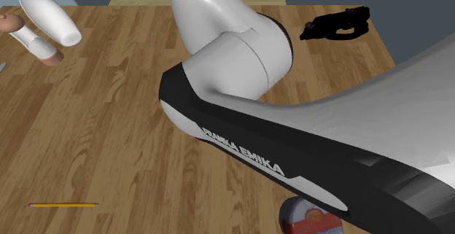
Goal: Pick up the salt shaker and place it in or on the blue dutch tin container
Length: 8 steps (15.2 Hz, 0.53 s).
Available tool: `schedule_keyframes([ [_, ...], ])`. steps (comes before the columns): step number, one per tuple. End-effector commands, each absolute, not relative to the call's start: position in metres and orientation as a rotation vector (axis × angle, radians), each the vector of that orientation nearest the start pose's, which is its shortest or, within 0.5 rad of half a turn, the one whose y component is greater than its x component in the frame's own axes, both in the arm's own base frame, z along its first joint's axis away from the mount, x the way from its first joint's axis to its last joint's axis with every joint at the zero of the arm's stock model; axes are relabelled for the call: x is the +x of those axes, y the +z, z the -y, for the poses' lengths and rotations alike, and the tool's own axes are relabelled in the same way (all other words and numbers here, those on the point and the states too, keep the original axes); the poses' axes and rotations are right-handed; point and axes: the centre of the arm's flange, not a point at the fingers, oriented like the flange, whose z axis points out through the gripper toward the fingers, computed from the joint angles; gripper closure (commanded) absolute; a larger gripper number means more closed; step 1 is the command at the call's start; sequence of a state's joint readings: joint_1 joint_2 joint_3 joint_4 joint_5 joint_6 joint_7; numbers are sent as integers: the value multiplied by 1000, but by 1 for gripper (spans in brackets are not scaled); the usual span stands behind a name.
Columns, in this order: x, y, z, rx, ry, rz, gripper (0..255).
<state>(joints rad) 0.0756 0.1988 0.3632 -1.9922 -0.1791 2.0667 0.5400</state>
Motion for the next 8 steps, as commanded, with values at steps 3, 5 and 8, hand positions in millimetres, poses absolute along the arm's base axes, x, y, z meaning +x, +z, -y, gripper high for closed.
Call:
schedule_keyframes([
  [3, 529, 360, -232, -3263, 93, -16, 0],
  [5, 529, 360, -232, -3263, 93, -16, 255],
  [8, 529, 360, -232, -3263, 93, -16, 255],
])
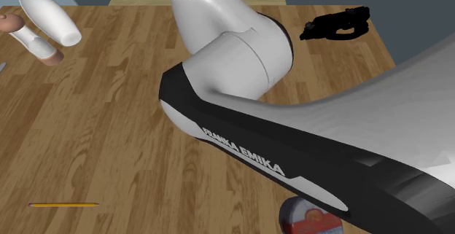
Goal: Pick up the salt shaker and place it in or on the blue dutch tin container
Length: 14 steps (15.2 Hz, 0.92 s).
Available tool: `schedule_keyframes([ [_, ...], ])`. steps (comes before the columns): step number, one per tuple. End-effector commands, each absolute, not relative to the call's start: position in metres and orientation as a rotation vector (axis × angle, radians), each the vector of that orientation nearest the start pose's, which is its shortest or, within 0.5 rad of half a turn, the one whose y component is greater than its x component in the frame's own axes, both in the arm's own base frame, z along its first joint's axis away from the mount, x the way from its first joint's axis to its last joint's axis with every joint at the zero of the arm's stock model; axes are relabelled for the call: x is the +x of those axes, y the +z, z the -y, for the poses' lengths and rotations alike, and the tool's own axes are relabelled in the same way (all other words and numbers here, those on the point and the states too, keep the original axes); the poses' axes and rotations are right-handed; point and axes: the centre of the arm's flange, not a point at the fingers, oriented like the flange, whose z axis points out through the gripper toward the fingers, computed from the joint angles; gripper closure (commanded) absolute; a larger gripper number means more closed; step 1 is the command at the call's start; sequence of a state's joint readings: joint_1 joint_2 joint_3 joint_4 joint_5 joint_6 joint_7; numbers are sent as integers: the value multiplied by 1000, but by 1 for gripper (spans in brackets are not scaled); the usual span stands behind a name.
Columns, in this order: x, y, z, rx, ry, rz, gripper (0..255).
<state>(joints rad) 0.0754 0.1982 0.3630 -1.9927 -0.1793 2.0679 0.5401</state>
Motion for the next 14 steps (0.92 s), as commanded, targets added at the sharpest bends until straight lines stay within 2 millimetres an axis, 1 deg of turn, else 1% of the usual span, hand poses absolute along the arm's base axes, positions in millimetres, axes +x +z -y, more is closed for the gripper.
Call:
schedule_keyframes([
  [1, 529, 360, -232, -3263, 93, -16, 255],
  [5, 529, 360, -232, -3263, 93, -16, 255],
  [14, 529, 408, -232, -3263, 93, -16, 255],
])
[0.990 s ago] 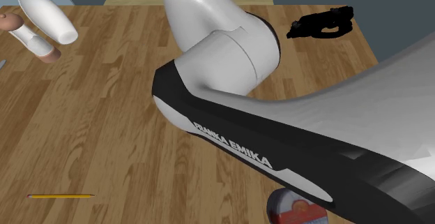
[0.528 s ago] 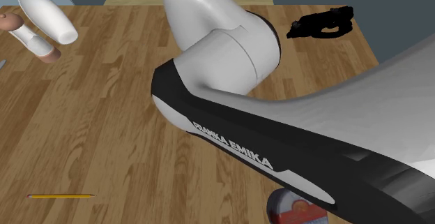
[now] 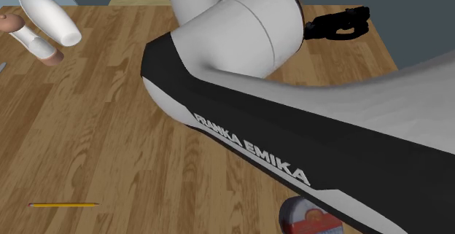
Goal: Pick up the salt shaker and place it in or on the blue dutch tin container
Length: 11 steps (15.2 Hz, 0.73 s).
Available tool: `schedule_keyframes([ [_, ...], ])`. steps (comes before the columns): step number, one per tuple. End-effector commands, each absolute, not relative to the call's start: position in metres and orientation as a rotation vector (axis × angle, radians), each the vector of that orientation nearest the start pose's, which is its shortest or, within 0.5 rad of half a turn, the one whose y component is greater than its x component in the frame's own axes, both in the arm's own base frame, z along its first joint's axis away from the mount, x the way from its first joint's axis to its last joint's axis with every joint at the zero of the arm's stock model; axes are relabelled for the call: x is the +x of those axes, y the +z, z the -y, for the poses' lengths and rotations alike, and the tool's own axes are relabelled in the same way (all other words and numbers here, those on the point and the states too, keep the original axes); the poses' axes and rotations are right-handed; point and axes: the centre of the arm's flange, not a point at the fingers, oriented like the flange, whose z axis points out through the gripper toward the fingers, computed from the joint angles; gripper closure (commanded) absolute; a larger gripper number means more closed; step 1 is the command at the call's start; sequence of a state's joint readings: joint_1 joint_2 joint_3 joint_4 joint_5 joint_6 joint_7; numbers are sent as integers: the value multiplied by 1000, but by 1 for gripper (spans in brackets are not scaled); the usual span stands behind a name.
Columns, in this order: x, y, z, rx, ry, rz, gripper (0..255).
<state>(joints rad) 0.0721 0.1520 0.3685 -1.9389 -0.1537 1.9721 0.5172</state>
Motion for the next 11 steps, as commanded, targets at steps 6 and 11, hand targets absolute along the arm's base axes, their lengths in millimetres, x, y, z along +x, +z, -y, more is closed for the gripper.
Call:
schedule_keyframes([
  [6, 529, 439, -232, -3263, 93, -16, 255],
  [11, 529, 466, -232, -3263, 93, -16, 255],
])
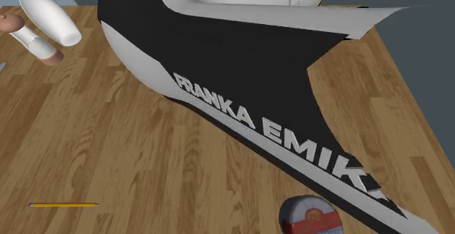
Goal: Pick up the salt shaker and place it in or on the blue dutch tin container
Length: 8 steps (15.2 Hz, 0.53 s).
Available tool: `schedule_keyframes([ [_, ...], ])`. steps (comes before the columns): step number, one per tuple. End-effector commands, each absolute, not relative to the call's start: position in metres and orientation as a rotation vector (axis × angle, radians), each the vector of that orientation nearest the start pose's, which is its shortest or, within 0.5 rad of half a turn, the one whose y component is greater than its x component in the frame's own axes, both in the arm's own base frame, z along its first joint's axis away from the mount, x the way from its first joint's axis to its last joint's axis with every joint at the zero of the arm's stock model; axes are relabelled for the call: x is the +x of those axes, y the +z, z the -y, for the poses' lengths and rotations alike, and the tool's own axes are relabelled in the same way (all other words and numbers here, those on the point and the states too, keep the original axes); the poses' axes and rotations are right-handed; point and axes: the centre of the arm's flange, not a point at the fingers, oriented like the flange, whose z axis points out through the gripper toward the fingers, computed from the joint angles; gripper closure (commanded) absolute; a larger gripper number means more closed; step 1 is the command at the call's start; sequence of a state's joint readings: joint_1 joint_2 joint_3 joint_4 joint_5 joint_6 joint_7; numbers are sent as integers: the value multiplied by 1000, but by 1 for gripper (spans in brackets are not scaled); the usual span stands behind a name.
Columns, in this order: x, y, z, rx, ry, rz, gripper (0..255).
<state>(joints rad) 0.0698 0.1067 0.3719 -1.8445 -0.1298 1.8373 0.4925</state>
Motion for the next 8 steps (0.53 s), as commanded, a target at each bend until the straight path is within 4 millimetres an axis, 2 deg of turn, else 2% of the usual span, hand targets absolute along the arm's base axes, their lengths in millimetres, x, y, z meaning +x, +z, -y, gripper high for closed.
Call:
schedule_keyframes([
  [1, 529, 471, -232, -3263, 93, -16, 255],
  [8, 529, 508, -232, -3263, 93, -16, 255],
])
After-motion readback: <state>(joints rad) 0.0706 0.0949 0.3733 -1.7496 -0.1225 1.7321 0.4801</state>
